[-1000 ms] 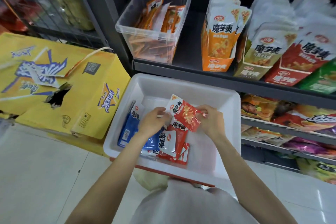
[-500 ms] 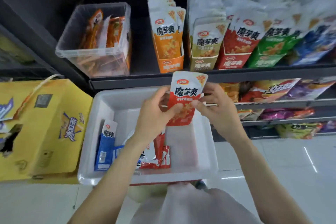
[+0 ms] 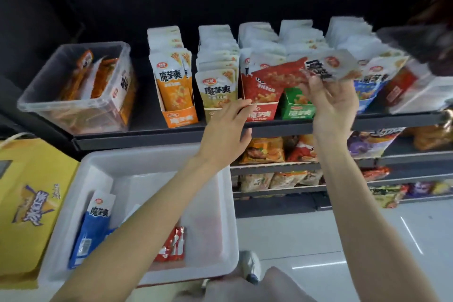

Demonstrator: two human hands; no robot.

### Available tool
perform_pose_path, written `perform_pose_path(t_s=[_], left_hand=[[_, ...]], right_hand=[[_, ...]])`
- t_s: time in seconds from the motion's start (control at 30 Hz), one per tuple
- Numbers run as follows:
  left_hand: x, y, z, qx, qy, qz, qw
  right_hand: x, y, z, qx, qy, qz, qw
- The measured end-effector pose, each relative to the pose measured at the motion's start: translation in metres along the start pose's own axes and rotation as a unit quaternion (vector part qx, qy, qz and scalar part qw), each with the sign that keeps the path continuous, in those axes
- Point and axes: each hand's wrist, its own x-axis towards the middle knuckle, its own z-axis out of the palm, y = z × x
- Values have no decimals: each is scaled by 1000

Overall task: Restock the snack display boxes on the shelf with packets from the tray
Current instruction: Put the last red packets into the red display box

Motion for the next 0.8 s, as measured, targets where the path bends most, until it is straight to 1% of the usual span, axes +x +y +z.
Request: perform_pose_path(t_s=[0.07,0.13,0.2,0.27,0.33,0.37,0.43,0.5,0.53,0.6,0.67,0.73,0.8], left_hand=[[5,4,7,44,-34,6,998],[7,6,12,72,-67,-7,995],[7,7,14,85,-70,-12,994],[7,8,15,89,-64,-14,994],[7,8,17,90,-59,-20,994],[7,8,17,90,-59,-22,994],[6,7,17,87,-55,-20,994],[6,6,16,78,-54,-12,995],[6,6,15,70,-60,-9,996],[4,4,12,53,-67,-10,996],[-3,3,8,26,-43,-8,999],[-20,-2,2,-24,11,-11,1000],[-46,-14,-2,-69,61,-29,995]], right_hand=[[9,14,7,-50,-24,0,998],[17,28,7,-179,-50,-44,982],[25,35,7,-313,-77,-111,940],[31,36,12,-414,-105,-163,889],[31,38,20,-512,-133,-174,831],[30,39,24,-546,-134,-166,810],[25,41,28,-578,-111,-148,794],[20,42,28,-579,-83,-137,799],[17,42,27,-563,-66,-133,813],[11,39,20,-508,-29,-116,853],[0,34,9,-449,-2,-106,887],[-20,28,2,-379,-9,-99,920],[-46,24,1,-335,-53,-81,937]])
